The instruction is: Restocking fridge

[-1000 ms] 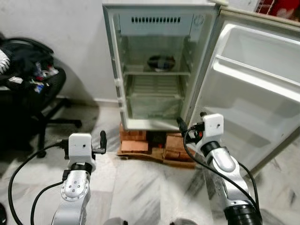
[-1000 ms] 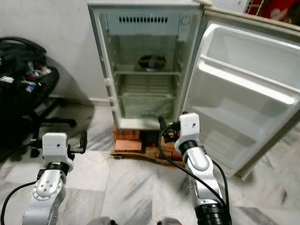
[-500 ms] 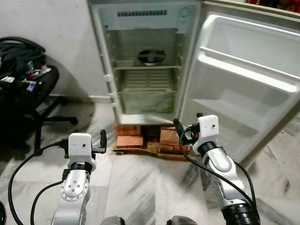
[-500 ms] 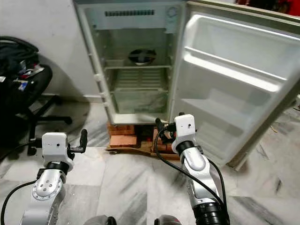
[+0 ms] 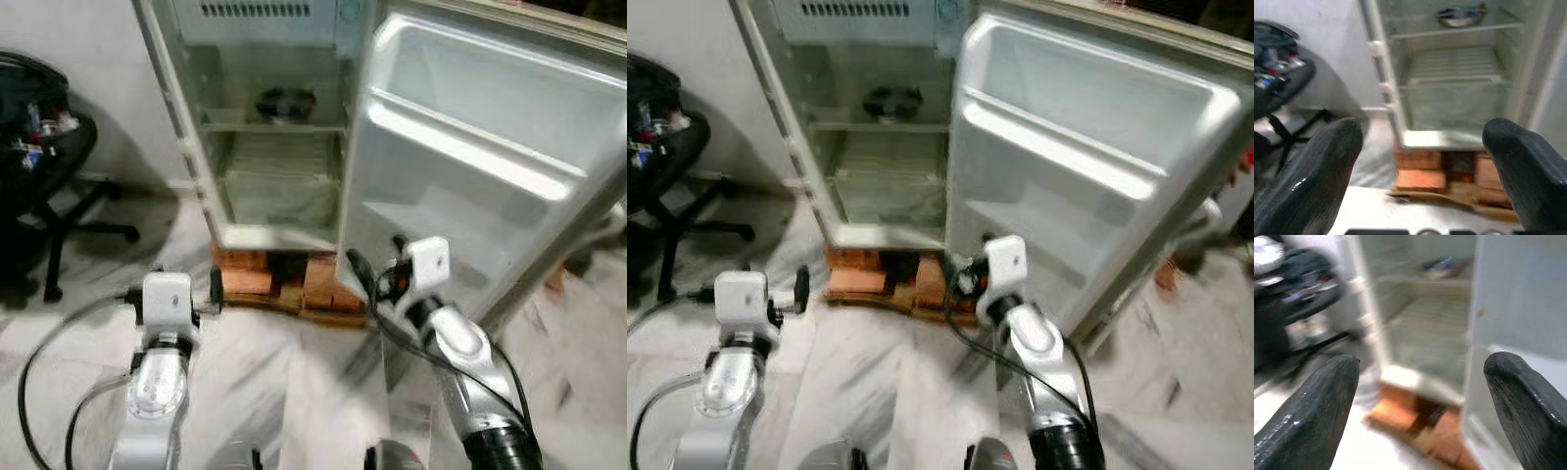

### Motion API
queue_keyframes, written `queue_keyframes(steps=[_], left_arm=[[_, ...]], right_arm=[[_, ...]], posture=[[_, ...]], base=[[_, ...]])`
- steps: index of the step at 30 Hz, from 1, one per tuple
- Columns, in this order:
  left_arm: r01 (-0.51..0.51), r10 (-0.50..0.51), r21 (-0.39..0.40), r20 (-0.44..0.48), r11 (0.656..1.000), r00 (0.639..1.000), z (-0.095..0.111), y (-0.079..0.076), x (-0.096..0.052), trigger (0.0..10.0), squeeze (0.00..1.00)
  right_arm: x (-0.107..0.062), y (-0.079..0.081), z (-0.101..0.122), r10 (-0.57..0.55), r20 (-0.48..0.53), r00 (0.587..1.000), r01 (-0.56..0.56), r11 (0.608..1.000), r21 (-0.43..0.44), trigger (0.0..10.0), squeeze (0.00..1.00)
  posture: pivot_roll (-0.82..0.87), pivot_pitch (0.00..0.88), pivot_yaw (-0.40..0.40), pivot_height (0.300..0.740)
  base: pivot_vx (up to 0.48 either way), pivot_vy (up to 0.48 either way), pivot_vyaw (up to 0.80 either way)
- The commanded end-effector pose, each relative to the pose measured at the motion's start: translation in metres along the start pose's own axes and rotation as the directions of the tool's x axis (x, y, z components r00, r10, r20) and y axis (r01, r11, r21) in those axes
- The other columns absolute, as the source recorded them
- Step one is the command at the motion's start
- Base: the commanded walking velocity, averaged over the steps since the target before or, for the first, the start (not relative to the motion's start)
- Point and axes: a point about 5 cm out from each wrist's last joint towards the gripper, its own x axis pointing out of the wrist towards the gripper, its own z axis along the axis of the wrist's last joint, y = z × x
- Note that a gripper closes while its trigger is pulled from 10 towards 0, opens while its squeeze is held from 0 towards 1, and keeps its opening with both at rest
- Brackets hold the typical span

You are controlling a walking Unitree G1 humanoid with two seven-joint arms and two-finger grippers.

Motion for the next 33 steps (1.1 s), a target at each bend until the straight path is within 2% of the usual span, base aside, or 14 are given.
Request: queue_keyframes(steps=[1,2,3,7,9,13,17,19,24,27,33], left_arm=[[0.010,-0.010,0.010,0.013,1.000,1.000,0.003,0.000,0.001,10.0,0.00],[0.010,-0.010,0.010,0.013,1.000,1.000,0.003,0.000,0.001,10.0,0.00],[0.010,-0.010,0.011,0.012,1.000,1.000,0.003,0.000,0.001,10.0,0.00],[0.009,-0.010,0.012,0.011,1.000,1.000,0.003,0.000,0.001,10.0,0.00],[0.008,-0.008,0.013,0.010,1.000,1.000,0.003,-0.001,0.000,10.0,0.00],[0.008,-0.008,0.011,0.009,1.000,1.000,0.004,-0.002,-0.001,10.0,0.00],[0.008,-0.008,0.011,0.006,1.000,1.000,0.003,-0.002,-0.001,10.0,0.00],[0.006,-0.006,0.015,0.004,1.000,1.000,0.003,-0.002,-0.001,10.0,0.00],[0.004,-0.004,0.017,0.005,1.000,1.000,0.003,-0.002,-0.002,10.0,0.00],[0.002,-0.002,0.019,0.005,1.000,1.000,0.003,-0.002,-0.003,10.0,0.00],[0.009,-0.009,0.023,0.009,1.000,1.000,0.004,-0.002,-0.003,10.0,0.00]], right_arm=[[-0.004,0.008,-0.003,0.117,-0.045,0.992,-0.117,0.993,0.004,10.0,0.00],[-0.004,0.008,-0.003,0.117,-0.045,0.992,-0.117,0.993,0.004,10.0,0.00],[-0.008,0.008,-0.009,0.157,-0.089,0.984,-0.157,0.988,0.010,10.0,0.00],[-0.017,0.011,-0.017,0.271,-0.143,0.952,-0.268,0.963,0.038,10.0,0.00],[-0.026,0.000,-0.032,0.283,-0.246,0.927,-0.299,0.954,-0.031,10.0,0.00],[-0.029,-0.011,-0.035,0.266,-0.295,0.918,-0.299,0.952,-0.072,10.0,0.00],[-0.026,-0.015,-0.033,0.230,-0.292,0.928,-0.270,0.957,-0.105,10.0,0.00],[-0.023,-0.017,-0.033,0.190,-0.282,0.940,-0.241,0.958,-0.158,10.0,0.00],[-0.013,-0.027,-0.020,0.006,-0.160,0.987,-0.048,0.965,-0.259,10.0,0.00],[-0.011,-0.029,-0.016,-0.042,-0.124,0.991,0.011,0.972,-0.236,10.0,0.00],[-0.006,-0.032,-0.010,-0.107,-0.071,0.992,0.086,0.964,-0.252,10.0,0.00]], posture=[[-0.06,0.116,0.028,0.740],[-0.06,0.116,0.028,0.740],[-0.06,0.116,0.028,0.740],[-0.05,0.121,0.025,0.740],[-0.05,0.121,0.025,0.740],[-0.05,0.123,0.024,0.740],[-0.05,0.124,0.024,0.740],[-0.05,0.124,0.024,0.740],[-0.05,0.127,0.022,0.740],[-0.05,0.128,0.021,0.740],[-0.04,0.130,0.022,0.740]], base=[[0.000,-0.420,0.00],[0.000,-0.420,0.00],[0.000,-0.420,0.00],[0.000,-0.422,0.00],[0.000,-0.379,0.00],[0.000,-0.364,0.00],[0.000,0.000,0.00],[0.000,0.000,0.00],[0.000,0.000,0.00],[0.000,0.000,0.00],[0.091,-0.119,0.00]])
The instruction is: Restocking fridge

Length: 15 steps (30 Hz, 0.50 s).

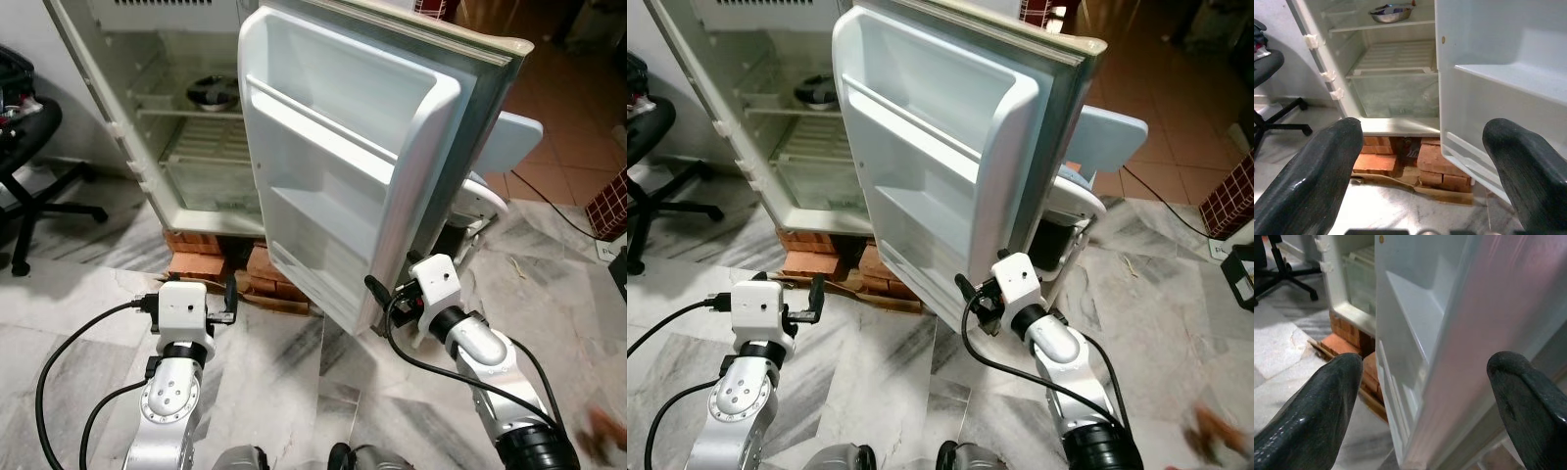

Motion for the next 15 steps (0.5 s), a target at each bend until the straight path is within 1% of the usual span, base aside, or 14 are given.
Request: queue_keyframes(steps=[1,6,12,15], left_arm=[[-0.006,0.006,0.014,0.004,1.000,1.000,0.002,0.003,-0.002,10.0,0.00],[-0.010,0.010,0.011,0.002,1.000,1.000,0.002,0.003,-0.002,10.0,0.00],[-0.009,0.009,0.010,-0.003,1.000,1.000,0.001,0.002,-0.002,10.0,0.00],[-0.013,0.013,0.013,-0.005,1.000,1.000,0.001,0.002,-0.001,10.0,0.00]], right_arm=[[0.000,-0.003,-0.001,-0.029,0.005,1.000,0.029,1.000,-0.005,10.0,0.00],[-0.004,-0.009,-0.007,-0.070,-0.009,0.997,0.071,0.997,0.018,10.0,0.00],[-0.006,-0.010,-0.010,-0.075,-0.005,0.997,0.075,0.997,0.034,10.0,0.00],[-0.007,-0.010,-0.013,-0.061,-0.011,0.998,0.062,0.996,0.062,10.0,0.00]], posture=[[-0.04,0.130,0.022,0.740],[-0.04,0.134,0.020,0.740],[-0.05,0.137,0.021,0.740],[-0.05,0.137,0.022,0.740]], base=[[0.266,-0.352,0.00],[0.268,-0.354,0.00],[0.257,-0.356,0.00],[0.000,-0.316,0.00]])
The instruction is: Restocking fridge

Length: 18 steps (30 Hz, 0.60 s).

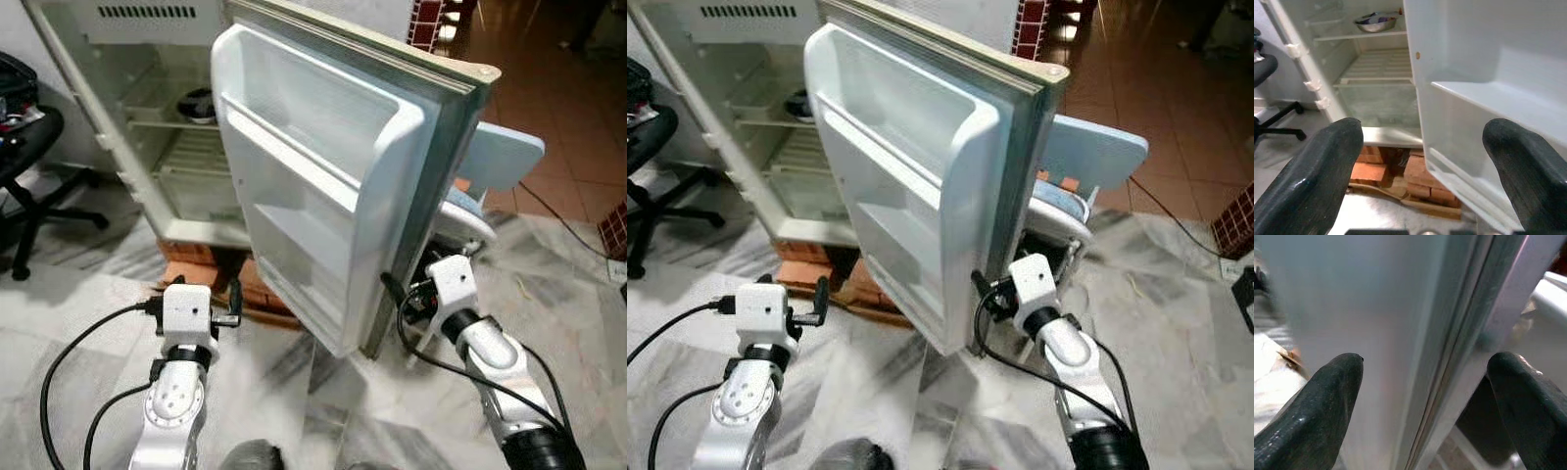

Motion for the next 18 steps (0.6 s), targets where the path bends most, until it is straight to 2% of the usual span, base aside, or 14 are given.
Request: queue_keyframes(steps=[1,5,10,16,18], left_arm=[[-0.022,0.022,0.013,-0.011,1.000,1.000,-0.002,0.004,0.000,10.0,0.00],[-0.032,0.032,0.002,-0.005,0.999,0.999,-0.001,0.005,-0.001,10.0,0.00],[-0.034,0.034,-0.005,-0.046,0.999,0.998,-0.008,0.010,-0.012,10.0,0.00],[-0.056,0.059,0.034,-0.107,0.998,0.992,-0.021,0.023,-0.043,10.0,0.00],[-0.059,0.063,0.038,-0.117,0.998,0.991,-0.023,0.024,-0.048,10.0,0.00]], right_arm=[[-0.004,0.000,-0.007,0.020,-0.021,1.000,-0.020,1.000,0.018,10.0,0.00],[-0.004,-0.001,-0.007,0.017,-0.023,1.000,-0.017,1.000,0.018,10.0,0.00],[0.001,-0.002,-0.005,0.019,-0.013,1.000,-0.019,1.000,0.021,10.0,0.00],[0.006,-0.003,-0.001,0.082,-0.003,0.997,-0.082,0.996,0.044,10.0,0.00],[0.008,-0.005,0.000,0.075,-0.002,0.997,-0.075,0.996,0.042,10.0,0.00]], posture=[[-0.05,0.137,0.021,0.740],[-0.05,0.136,0.021,0.740],[-0.04,0.134,0.020,0.740],[-0.02,0.139,0.024,0.740],[-0.01,0.140,0.025,0.740]], base=[[0.000,-0.289,0.00],[0.000,0.000,0.00],[0.000,0.000,0.00],[0.000,0.000,0.00],[0.000,0.000,0.00]])
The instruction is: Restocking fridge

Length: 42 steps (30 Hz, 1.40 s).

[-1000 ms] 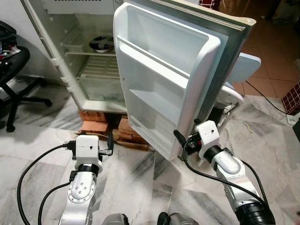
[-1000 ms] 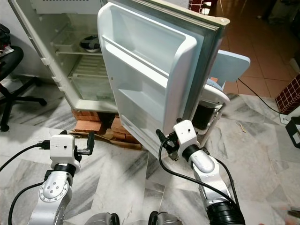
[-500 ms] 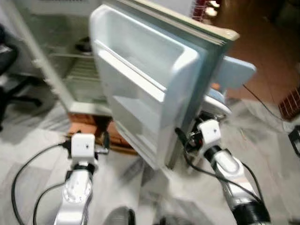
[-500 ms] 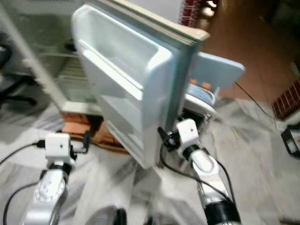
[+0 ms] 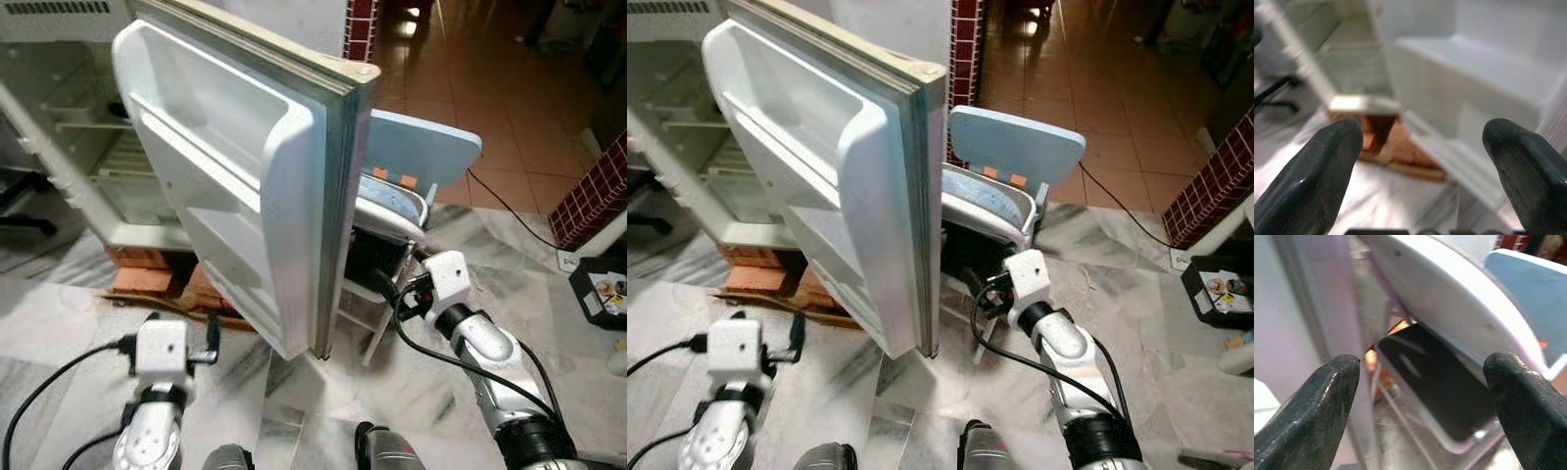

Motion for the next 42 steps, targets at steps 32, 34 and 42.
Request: queue_keyframes(steps=[32,34,42], left_arm=[[0.035,-0.026,0.063,-0.131,0.997,0.991,-0.028,0.012,-0.024,10.0,0.00],[0.035,-0.026,0.064,-0.131,0.997,0.991,-0.027,0.011,-0.024,10.0,0.00],[0.035,-0.027,0.063,-0.132,0.997,0.991,-0.028,0.011,-0.025,10.0,0.00]], right_arm=[[0.011,0.066,0.059,0.546,0.123,0.829,-0.560,0.810,0.173,10.0,0.00],[0.013,0.055,0.040,0.497,0.000,0.867,-0.491,0.856,0.159,10.0,0.00],[0.019,0.018,0.019,0.280,-0.138,0.950,-0.274,0.960,0.057,10.0,0.00]], posture=[[0.03,0.136,0.019,0.740],[0.03,0.137,0.016,0.740],[0.03,0.139,0.014,0.740]], base=[[0.000,0.000,0.00],[0.000,0.000,0.00],[0.000,0.000,0.00]])
